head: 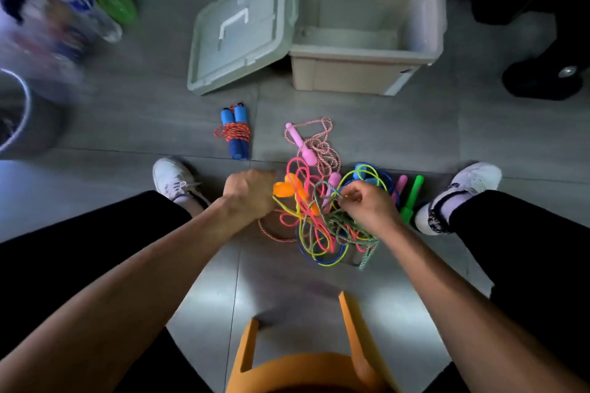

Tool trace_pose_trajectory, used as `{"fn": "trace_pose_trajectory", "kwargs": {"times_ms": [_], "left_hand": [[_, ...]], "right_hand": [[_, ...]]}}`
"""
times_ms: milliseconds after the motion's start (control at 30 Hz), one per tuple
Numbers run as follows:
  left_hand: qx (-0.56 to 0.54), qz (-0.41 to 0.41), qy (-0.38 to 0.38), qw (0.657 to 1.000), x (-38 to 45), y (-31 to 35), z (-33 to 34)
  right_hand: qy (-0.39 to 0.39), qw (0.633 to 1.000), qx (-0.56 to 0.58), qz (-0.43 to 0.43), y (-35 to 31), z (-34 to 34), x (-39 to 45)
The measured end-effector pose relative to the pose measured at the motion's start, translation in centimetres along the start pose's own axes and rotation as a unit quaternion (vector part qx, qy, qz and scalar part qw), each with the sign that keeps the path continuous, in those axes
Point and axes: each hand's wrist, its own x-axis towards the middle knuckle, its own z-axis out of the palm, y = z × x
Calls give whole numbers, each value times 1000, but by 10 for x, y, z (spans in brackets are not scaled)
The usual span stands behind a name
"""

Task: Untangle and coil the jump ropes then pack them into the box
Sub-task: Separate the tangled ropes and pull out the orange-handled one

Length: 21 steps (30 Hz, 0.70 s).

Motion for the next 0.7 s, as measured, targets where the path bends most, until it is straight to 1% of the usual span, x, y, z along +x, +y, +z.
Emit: {"fn": "trace_pose_trajectory", "kwargs": {"times_ms": [67,100,133,200,233,300,367,433,467,500,567,633,700], "left_hand": [[76,78,8,994,-26,3,-31],[112,114,26,987,-40,3,-44],[148,144,57,977,-53,3,-55],[200,193,181,943,-77,2,-69],[198,200,214,935,-88,1,-77],[132,227,267,927,-100,-3,-83],[88,242,297,920,-111,-7,-86],[51,230,318,918,-124,-8,-89],[19,218,330,918,-129,-8,-90],[-19,201,333,921,-133,-8,-89],[-101,148,317,931,-139,-6,-89],[-177,102,304,930,-140,-1,-87],[-254,66,295,919,-139,6,-87]], "right_hand": [[2,998,-23,-54,-14,-6,-14],[1,996,-30,-79,-20,-10,-21],[-2,994,-34,-102,-25,-13,-29],[-18,989,-30,-145,-33,-21,-45],[-31,984,-17,-172,-37,-24,-52],[-52,972,9,-229,-43,-26,-65],[-47,962,11,-270,-48,-26,-73],[-5,953,-27,-303,-53,-28,-80],[18,952,-43,-303,-54,-30,-83],[36,955,-40,-290,-54,-33,-87],[79,964,-16,-252,-51,-40,-90],[118,971,-14,-206,-51,-48,-91],[138,974,-87,-159,-54,-56,-91]]}}
